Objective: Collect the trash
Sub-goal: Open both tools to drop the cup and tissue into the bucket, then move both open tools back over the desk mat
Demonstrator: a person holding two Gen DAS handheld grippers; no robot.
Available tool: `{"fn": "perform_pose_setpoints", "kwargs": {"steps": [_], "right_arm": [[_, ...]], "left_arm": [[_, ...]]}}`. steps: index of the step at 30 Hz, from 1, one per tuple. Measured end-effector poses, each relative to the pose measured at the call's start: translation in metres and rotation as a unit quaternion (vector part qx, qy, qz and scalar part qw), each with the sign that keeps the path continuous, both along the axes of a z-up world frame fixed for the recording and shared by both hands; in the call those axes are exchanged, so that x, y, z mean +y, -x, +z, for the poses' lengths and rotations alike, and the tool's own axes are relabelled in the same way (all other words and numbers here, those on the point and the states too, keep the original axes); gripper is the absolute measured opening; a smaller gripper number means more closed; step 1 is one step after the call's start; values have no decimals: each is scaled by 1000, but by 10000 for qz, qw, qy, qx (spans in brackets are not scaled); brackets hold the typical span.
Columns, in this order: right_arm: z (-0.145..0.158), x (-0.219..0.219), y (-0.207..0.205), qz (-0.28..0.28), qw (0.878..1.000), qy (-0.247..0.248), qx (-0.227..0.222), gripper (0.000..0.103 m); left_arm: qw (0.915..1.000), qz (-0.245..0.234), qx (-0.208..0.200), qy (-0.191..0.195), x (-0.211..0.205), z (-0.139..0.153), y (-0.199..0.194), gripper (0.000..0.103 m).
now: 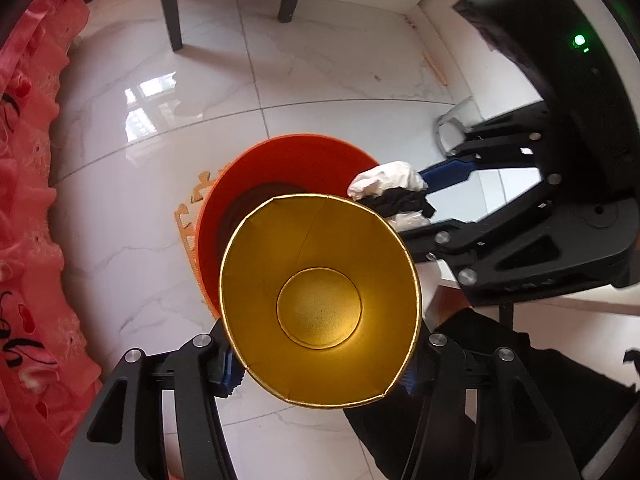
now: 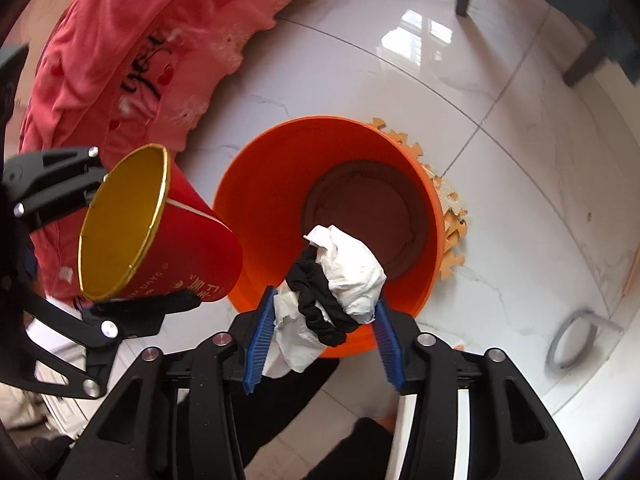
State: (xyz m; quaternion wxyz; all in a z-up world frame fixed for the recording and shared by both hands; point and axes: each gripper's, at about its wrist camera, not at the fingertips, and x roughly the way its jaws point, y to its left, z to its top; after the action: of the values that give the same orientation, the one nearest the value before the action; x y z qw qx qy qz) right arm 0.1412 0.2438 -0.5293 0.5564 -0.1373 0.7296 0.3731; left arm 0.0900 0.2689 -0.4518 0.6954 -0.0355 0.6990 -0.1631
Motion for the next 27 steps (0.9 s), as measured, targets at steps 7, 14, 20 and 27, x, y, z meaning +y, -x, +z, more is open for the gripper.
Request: {"fn": "perform_pose_setpoints", "kwargs": {"steps": [7,14,20,27], "right_arm": [[4,-2,-1,3,10000,8,-27,55],[25,7,2,153,9998,21,-159,55],[69,5,6,310,9991,-32,-283,55],[146,-13,15,204,9972,-483,-540,55]], "left_arm": [[9999,-3,119,-82,1,0,4,71],[9997,-171,80,-151,1,10,4,71],[9992,-320,-70,-217,3,46,7,71],[9969,-432,-457,-465,-6,119,17,82]]}}
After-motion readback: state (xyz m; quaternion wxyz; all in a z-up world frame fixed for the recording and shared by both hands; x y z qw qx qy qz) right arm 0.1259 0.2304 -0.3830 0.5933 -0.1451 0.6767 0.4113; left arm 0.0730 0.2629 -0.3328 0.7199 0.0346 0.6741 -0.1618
